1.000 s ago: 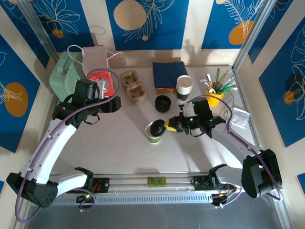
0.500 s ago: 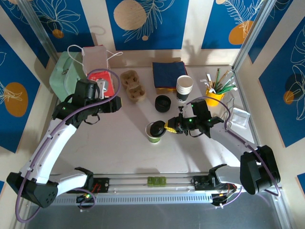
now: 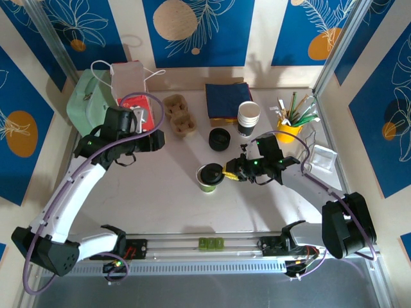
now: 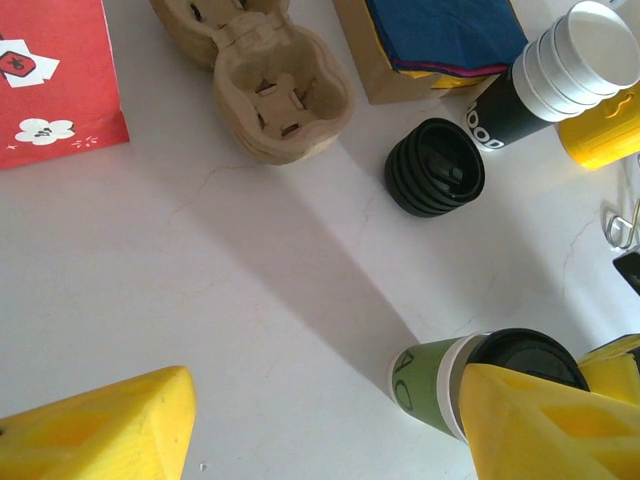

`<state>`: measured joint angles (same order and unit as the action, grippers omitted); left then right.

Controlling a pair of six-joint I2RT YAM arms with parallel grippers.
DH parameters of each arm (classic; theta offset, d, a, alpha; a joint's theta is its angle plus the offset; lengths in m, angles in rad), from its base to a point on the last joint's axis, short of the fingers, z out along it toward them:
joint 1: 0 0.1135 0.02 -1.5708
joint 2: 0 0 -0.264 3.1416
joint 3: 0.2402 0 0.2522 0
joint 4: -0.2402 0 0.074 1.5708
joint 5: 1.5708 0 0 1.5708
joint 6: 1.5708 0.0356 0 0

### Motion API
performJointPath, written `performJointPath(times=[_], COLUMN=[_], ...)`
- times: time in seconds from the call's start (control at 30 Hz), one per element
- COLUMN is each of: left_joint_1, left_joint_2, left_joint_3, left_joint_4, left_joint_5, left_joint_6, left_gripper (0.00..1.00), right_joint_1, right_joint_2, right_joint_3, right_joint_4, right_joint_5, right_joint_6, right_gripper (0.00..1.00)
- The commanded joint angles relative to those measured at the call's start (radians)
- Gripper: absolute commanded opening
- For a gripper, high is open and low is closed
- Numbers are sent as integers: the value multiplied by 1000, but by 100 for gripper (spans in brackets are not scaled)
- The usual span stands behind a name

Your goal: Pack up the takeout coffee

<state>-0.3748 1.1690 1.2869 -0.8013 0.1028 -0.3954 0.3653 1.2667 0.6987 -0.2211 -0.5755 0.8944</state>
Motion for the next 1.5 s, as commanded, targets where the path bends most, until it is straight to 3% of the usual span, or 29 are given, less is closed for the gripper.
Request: performJointPath(times=[0.0,0.93,1.47], left_joint_1=[11,11,11], left_joint_2=[4,16,26], left_joint_3=[2,5,16], left_joint_4=[-16,-19,-19], left_joint_5=[14,38,65], left_joint_6=[-9,1,29], left_gripper=[70,71,72], right_joint_1=[8,60,42], right_joint_2=[10,48,-12], right_joint_3=[-11,15,75], right_joint_4=[-17,16,-106], right_joint_5=[2,33,94], right_joint_6=[-18,-22,-77], right_gripper=[20,26,30])
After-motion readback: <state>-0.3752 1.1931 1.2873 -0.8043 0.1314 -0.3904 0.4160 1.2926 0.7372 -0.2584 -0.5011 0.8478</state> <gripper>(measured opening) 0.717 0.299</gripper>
